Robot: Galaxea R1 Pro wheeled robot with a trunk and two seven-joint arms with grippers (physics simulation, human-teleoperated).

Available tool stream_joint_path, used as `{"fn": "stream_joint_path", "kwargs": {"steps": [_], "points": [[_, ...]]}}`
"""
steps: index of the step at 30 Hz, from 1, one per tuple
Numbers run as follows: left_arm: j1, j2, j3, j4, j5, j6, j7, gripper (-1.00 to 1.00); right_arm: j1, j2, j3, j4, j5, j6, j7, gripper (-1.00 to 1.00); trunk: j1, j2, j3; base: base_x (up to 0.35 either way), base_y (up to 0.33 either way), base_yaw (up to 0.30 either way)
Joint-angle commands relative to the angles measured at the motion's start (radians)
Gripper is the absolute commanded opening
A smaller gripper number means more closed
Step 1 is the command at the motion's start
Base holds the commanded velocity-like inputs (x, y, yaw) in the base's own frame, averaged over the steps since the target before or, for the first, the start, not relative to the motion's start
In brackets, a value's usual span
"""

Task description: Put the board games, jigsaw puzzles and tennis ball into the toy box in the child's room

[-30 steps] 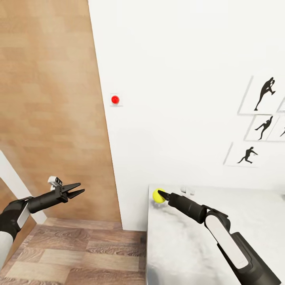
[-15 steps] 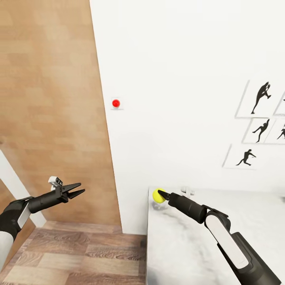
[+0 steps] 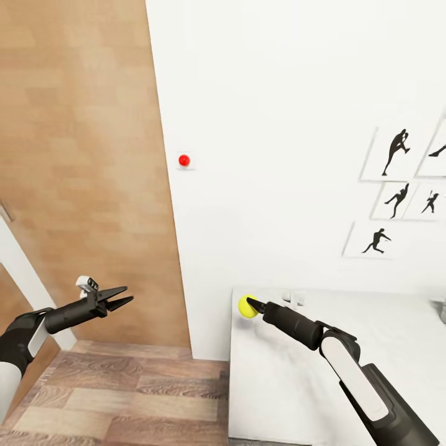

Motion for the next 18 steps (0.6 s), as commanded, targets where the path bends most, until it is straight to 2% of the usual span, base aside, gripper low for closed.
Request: {"fn": "stream_joint_path", "kwargs": {"steps": [1,10,14,18], "points": [[-0.001,0.000,0.000,0.000,-0.001,0.011,-0.004,1.00,-0.001,0.000,0.001,-0.001,-0.004,0.001,-0.002,-1.00,0.000,-0.002,-0.002,-0.220,0.000,0.000],[-0.001,0.000,-0.001,0.000,-0.001,0.011,-0.005,1.00,-0.001,0.004,0.001,-0.002,-0.005,-0.003,-0.002,-1.00,0.000,-0.002,-0.001,-0.211,0.000,-0.016],[-0.001,0.000,-0.001,0.000,-0.001,0.011,-0.005,1.00,-0.001,0.002,0.001,-0.002,-0.005,-0.004,-0.001,-1.00,0.000,-0.002,0.002,-0.208,-0.016,-0.183],[-0.001,0.000,-0.001,0.000,0.000,0.011,-0.005,1.00,-0.001,0.001,0.001,-0.002,-0.006,-0.005,-0.001,-1.00,0.000,-0.002,0.005,-0.075,-0.085,-0.238]]}}
